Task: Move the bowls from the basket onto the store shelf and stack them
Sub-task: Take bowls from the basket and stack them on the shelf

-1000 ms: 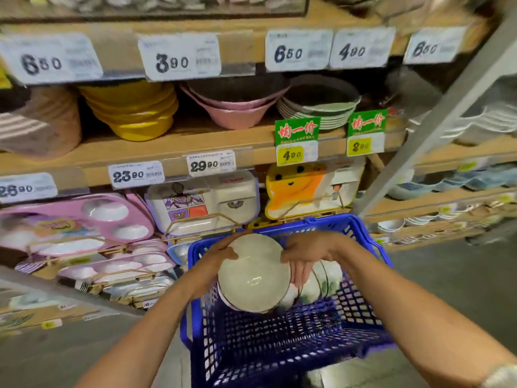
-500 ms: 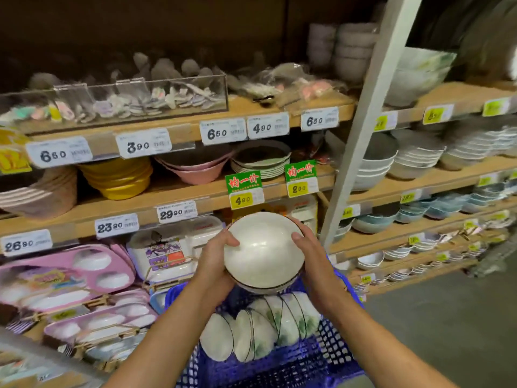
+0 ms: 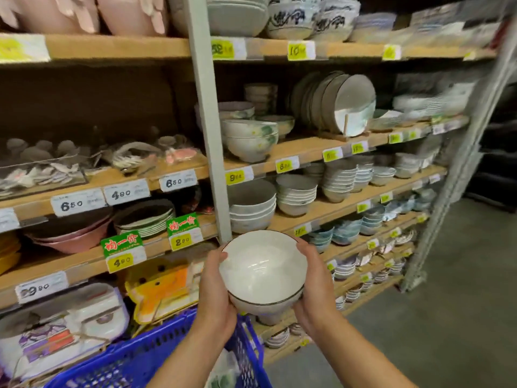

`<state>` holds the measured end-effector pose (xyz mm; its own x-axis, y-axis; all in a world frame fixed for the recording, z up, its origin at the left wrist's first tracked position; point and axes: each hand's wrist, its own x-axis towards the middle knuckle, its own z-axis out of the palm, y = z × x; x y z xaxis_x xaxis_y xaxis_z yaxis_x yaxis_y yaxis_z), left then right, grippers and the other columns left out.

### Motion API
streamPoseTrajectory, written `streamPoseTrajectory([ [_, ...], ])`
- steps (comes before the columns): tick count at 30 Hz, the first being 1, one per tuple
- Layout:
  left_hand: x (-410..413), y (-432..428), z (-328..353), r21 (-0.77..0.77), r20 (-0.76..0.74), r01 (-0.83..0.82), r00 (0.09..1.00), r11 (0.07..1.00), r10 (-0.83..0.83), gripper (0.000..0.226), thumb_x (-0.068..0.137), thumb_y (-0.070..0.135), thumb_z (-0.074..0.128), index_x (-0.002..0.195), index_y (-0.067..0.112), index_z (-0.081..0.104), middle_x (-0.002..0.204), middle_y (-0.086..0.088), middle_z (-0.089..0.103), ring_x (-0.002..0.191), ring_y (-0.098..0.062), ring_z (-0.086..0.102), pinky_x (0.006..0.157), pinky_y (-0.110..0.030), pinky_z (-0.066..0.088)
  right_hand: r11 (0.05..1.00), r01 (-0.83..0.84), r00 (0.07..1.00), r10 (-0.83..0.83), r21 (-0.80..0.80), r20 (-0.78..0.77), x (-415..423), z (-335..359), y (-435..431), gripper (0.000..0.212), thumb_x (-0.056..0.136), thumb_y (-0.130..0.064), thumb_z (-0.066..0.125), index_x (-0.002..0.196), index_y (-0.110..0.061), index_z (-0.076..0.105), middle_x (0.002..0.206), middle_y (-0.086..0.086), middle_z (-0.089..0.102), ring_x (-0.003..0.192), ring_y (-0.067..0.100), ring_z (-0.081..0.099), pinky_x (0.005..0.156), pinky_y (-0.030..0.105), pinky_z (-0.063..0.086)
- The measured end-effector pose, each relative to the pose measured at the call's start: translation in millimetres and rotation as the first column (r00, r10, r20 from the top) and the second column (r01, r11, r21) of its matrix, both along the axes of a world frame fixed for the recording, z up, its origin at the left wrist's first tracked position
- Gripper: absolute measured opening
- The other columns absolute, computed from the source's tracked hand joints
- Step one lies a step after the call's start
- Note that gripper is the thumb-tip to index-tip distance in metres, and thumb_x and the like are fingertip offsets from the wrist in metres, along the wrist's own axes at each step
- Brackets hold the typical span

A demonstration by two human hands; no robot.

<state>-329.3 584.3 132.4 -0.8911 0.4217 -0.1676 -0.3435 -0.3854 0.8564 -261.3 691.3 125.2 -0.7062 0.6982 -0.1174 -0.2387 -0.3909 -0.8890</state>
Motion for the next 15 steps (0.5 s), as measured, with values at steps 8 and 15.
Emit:
streamPoseTrajectory([
  [8, 44, 100, 27, 0.046, -0.119, 0.059, 0.991, 0.997, -0.054, 0.039, 0.093, 0.031, 0.037, 0.095, 0.023, 0.075, 0.095, -0.002, 0.076, 0.082, -0.016, 0.073, 0.06, -0.029, 0.054, 0.997, 0.074, 0.997, -0.074, 0.028, -0.024, 50, 29, 102, 0.031, 0.094, -0.031, 0.046, 0.105, -0.017, 0.071, 0.099, 0.005, 0.074, 0.089, 0.022, 0.07, 0.065, 0.033, 0.055],
  [15, 33, 170, 45, 0.061, -0.12, 0.111, 0.987, 0.992, -0.103, 0.042, 0.09, 0.031, 0.037, 0.083, 0.024, 0.078, 0.089, -0.002, 0.077, 0.076, -0.016, 0.073, 0.055, -0.025, 0.054, 0.995, 0.096, 0.994, -0.095, 0.025, -0.057, 43, 41, 167, 0.027, 0.093, -0.027, 0.048, 0.086, -0.02, 0.073, 0.086, 0.002, 0.075, 0.078, 0.019, 0.07, 0.059, 0.029, 0.051],
])
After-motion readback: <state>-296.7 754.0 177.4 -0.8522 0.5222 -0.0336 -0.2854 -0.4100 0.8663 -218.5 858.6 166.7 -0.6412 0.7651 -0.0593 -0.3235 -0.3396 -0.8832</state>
